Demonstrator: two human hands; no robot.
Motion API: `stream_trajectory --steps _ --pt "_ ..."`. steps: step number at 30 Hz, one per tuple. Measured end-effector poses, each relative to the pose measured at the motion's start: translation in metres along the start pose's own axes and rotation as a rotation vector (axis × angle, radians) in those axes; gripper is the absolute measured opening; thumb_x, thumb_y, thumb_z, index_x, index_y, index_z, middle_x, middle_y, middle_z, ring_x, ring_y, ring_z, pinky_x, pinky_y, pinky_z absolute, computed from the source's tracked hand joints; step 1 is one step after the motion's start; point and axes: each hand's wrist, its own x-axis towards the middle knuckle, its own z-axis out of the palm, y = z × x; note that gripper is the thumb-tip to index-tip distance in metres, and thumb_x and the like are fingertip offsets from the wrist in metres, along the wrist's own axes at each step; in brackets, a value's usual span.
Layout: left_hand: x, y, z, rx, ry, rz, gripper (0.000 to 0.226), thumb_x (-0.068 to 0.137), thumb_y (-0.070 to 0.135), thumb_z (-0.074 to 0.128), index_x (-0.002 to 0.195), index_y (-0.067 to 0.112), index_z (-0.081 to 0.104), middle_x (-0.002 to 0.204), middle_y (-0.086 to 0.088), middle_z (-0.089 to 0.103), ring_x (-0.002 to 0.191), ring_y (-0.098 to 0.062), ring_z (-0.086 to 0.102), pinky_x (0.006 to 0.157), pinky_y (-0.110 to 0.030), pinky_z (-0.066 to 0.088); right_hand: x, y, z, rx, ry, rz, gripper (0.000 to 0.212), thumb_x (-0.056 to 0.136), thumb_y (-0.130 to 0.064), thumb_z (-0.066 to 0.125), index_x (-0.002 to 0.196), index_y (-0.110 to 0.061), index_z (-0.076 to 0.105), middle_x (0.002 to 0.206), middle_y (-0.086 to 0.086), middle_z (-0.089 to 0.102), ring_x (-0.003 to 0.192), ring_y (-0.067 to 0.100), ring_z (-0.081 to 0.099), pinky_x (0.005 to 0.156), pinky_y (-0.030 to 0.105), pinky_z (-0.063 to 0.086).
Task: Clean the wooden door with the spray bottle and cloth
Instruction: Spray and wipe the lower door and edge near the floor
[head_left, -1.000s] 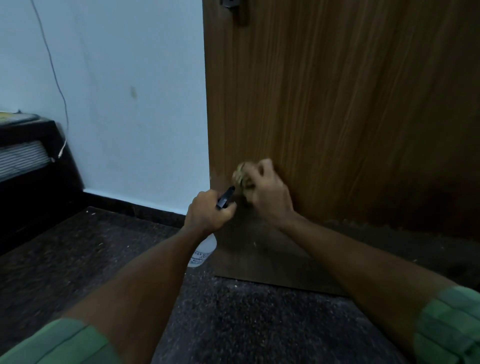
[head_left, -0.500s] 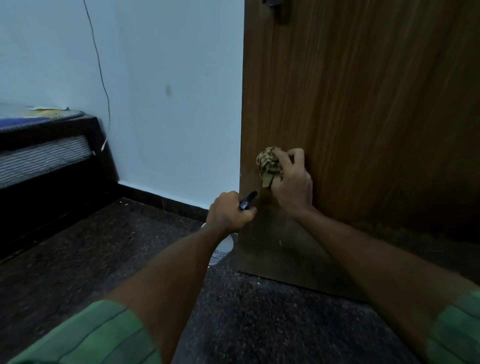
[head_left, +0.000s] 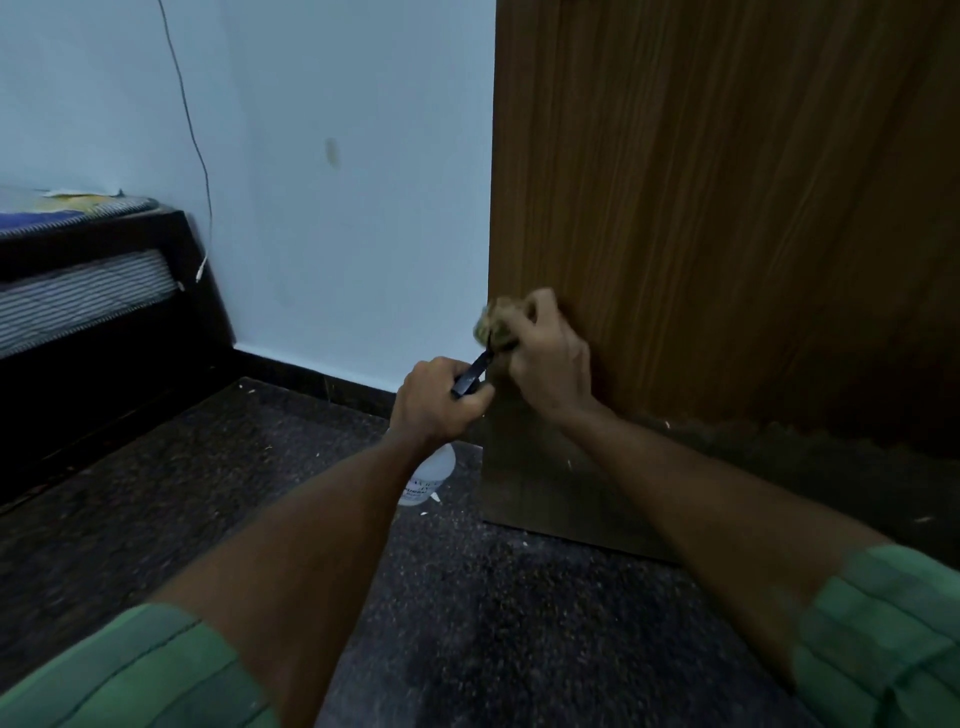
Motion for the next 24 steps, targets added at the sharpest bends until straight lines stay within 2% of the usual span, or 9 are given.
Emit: stream_trajectory --steps 2,4,8,9,10,15,17,21,24 --pt "-0.004 -0.003 -0.002 0.007 0.023 0.009 0.046 0.085 0.034 0.066 0.052 0.02 0.037 0.045 0.003 0.039 0.043 -0.017 0.033 0.051 -0.028 0.024 0.023 -0.006 0.0 0.021 0.166 0.049 0.042 0.082 -0.01 0.069 0.123 -0.019 0.066 0.117 0.009 0.052 0.086 0.02 0.059 0.063 0.024 0.043" --pt "-0.005 -0.006 -0.005 -0.013 0.033 -0.004 0.043 0.082 0.037 0.061 0.053 0.018 0.036 0.046 0.002 0.038 0.043 -0.017 0.031 0.052 -0.029 0.023 0.021 -0.006 0.005 -0.063 0.121 -0.025 0.044 0.082 -0.007 0.065 0.124 -0.017 0.065 0.117 0.011 0.053 0.084 0.022 0.059 0.063 0.028 0.05" --pt "-0.007 -0.01 -0.007 -0.007 0.009 -0.007 0.042 0.084 0.042 0.062 0.052 0.022 0.042 0.046 0.007 0.043 0.043 -0.013 0.037 0.051 -0.027 0.028 -0.034 0.0 0.026 -0.278 -0.481 -0.302 0.048 0.085 -0.008 0.069 0.131 -0.019 0.059 0.129 0.009 0.044 0.094 0.026 0.064 0.072 0.04 0.057" --pt "-0.009 -0.011 -0.006 0.002 -0.007 0.0 0.042 0.086 0.039 0.064 0.053 0.023 0.043 0.047 0.007 0.044 0.043 -0.013 0.038 0.052 -0.027 0.029 -0.044 0.002 0.029 -0.295 -0.542 -0.304 0.047 0.085 -0.009 0.072 0.13 -0.02 0.061 0.129 0.007 0.044 0.094 0.025 0.064 0.072 0.039 0.057" --pt "-0.011 -0.011 -0.005 0.008 -0.026 0.001 0.044 0.088 0.035 0.067 0.053 0.024 0.043 0.048 0.007 0.045 0.044 -0.012 0.039 0.052 -0.026 0.029 -0.047 0.003 0.03 -0.271 -0.508 -0.276 0.047 0.083 -0.01 0.075 0.127 -0.021 0.063 0.127 0.007 0.046 0.09 0.024 0.065 0.07 0.038 0.056" --pt "-0.015 -0.02 0.007 0.024 -0.103 -0.029 0.044 0.086 0.027 0.069 0.053 0.018 0.041 0.048 -0.002 0.046 0.044 -0.019 0.037 0.05 -0.028 0.024 -0.014 0.009 0.027 -0.215 0.057 -0.042 0.052 0.08 -0.013 0.07 0.13 -0.022 0.063 0.122 0.011 0.054 0.082 0.024 0.056 0.066 0.035 0.048" --pt "-0.014 -0.025 0.01 0.036 -0.142 -0.064 0.043 0.087 0.03 0.069 0.055 0.018 0.042 0.05 -0.001 0.048 0.046 -0.019 0.04 0.051 -0.029 0.027 -0.017 0.014 0.031 -0.241 -0.003 -0.16 0.05 0.081 -0.012 0.07 0.13 -0.022 0.064 0.125 0.012 0.054 0.089 0.026 0.057 0.072 0.038 0.046" --pt "-0.026 -0.039 0.021 0.059 -0.256 -0.083 0.036 0.088 0.031 0.072 0.061 0.024 0.05 0.056 0.003 0.054 0.051 -0.017 0.049 0.057 -0.029 0.037 -0.049 0.02 0.038 -0.296 -0.38 -0.39 0.055 0.077 -0.012 0.079 0.128 -0.026 0.064 0.127 0.007 0.054 0.097 0.024 0.061 0.08 0.039 0.04" --pt "-0.033 -0.04 0.028 0.113 -0.276 -0.133 0.041 0.087 0.036 0.075 0.059 0.025 0.048 0.058 0.003 0.053 0.053 -0.017 0.051 0.059 -0.03 0.036 -0.042 0.019 0.026 -0.209 -0.142 -0.145 0.051 0.08 -0.016 0.068 0.131 -0.021 0.062 0.125 0.013 0.055 0.092 0.026 0.055 0.075 0.039 0.041"
